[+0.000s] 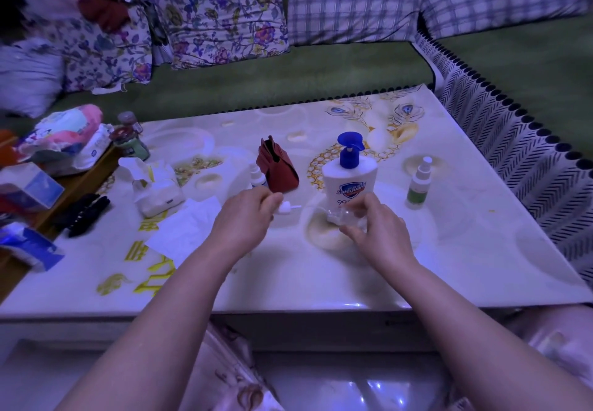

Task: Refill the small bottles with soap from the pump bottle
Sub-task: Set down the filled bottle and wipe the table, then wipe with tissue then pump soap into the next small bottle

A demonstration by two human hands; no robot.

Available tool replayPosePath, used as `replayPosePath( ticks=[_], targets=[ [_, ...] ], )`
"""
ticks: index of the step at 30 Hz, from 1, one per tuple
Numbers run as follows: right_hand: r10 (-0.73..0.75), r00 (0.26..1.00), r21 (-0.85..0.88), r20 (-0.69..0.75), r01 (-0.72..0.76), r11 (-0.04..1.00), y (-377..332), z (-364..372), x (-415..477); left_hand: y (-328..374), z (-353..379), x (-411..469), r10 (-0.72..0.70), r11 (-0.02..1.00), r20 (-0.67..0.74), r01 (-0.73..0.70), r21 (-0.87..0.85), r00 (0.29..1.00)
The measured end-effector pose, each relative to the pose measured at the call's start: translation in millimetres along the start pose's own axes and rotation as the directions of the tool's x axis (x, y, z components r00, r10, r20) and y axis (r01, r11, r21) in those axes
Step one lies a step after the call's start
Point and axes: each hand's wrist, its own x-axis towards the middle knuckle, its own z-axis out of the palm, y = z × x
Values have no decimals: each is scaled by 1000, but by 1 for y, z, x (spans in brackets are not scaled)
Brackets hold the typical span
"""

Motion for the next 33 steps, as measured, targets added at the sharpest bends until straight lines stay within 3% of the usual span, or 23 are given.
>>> replayPosePath(
  ticks=[9, 16, 20, 24, 29, 31, 33],
  targets=[
    [-13, 998, 107, 57, 7, 994, -14, 7, -5, -42, 9, 3, -202, 978, -99, 196, -68, 974],
    [-50, 990, 86, 133, 39, 996, -21, 24, -4, -69, 49, 2, -177, 983, -225, 185, 12, 958],
    [-73, 987, 111, 142, 57, 992, -24, 30, -3, -77, 58, 6, -217, 965, -320, 252, 73, 922],
    [-57, 984, 182, 169, 26, 983, -27, 34, 0, -87, 62, 8, -200, 938, -248, 259, 232, 948],
    [-44, 984, 202, 175, 8, 979, -31, 41, 4, -89, 64, 6, -229, 919, -156, 266, 290, 961],
    [-39, 987, 203, 155, 7, 979, -33, 42, 4, -84, 59, 5, -152, 951, -152, 187, 247, 977],
    [-13, 992, 223, 127, -15, 975, -36, 44, 6, -73, 54, 1, -38, 997, -67, 42, 60, 997]
  ],
)
